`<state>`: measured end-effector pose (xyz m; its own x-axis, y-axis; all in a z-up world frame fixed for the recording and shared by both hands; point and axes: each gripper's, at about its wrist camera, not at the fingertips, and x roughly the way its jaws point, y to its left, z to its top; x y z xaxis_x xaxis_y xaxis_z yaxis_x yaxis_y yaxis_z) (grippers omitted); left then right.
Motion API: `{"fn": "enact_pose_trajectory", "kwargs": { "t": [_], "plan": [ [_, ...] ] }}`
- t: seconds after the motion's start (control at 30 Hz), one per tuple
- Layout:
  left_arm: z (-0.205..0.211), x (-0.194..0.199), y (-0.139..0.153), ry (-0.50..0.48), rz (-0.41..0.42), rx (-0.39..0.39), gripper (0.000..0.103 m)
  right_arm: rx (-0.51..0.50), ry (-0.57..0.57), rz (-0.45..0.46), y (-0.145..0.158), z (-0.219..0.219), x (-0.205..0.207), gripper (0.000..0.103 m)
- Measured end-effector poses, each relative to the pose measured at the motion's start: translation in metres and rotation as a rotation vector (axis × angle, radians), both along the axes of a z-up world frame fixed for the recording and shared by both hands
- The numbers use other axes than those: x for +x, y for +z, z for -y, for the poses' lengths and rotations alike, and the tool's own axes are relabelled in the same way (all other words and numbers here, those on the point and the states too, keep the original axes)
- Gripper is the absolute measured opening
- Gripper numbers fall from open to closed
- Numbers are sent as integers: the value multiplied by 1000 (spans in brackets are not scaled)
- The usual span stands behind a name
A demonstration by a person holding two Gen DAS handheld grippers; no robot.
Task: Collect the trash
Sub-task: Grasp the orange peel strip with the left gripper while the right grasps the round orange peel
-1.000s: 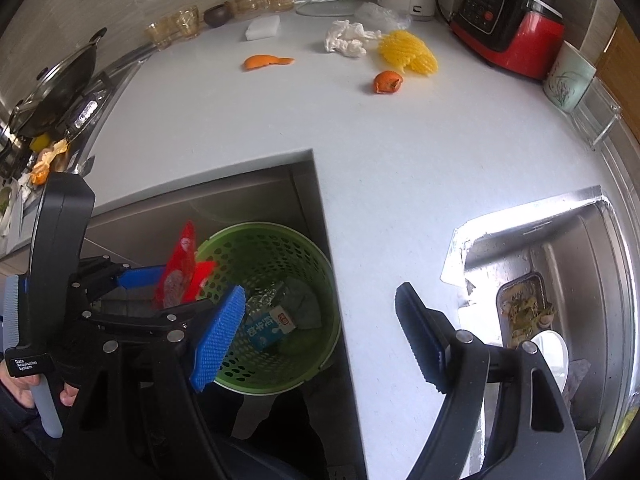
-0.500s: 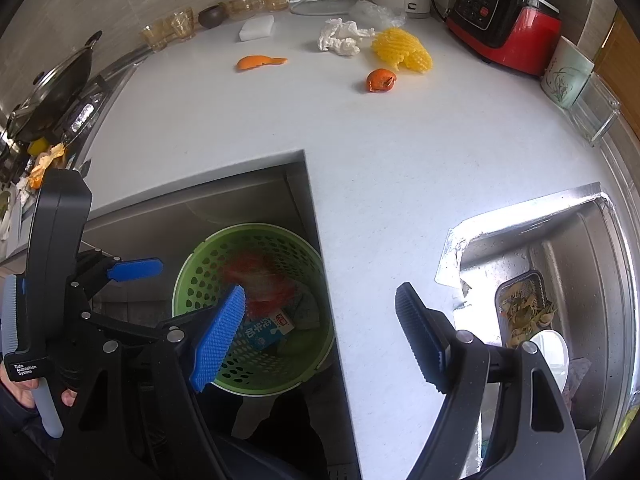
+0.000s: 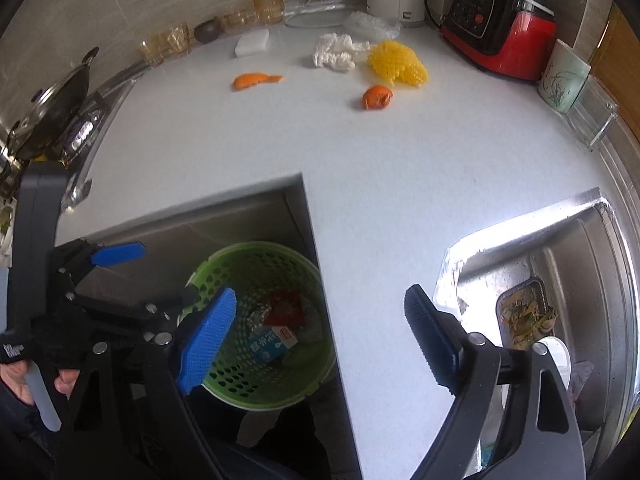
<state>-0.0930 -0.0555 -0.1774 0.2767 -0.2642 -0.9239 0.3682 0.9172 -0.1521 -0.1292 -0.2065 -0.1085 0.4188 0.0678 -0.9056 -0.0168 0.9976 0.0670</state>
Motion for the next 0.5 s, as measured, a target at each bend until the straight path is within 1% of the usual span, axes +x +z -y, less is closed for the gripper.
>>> {"fn": "enact_pose_trajectory", "kwargs": {
  "t": [0.1,0.23,0.37,0.43,0.5],
  "plan": [
    [-10,19,14,10,45,3,90,-2,-7,10,5,-2,11,89],
    [-22,51,30,-8,112,21,93,-1,-49,41,12,-3,34,93],
    [-30,90,44,-51,183,26,95,26,-118,67,14,0,61,94],
    [-30,113,47,-76,204,14,95,41,-152,71,13,3,76,94],
    [-30,139,47,-102,215,2,95,30,-189,78,13,5,93,94]
  ]
}}
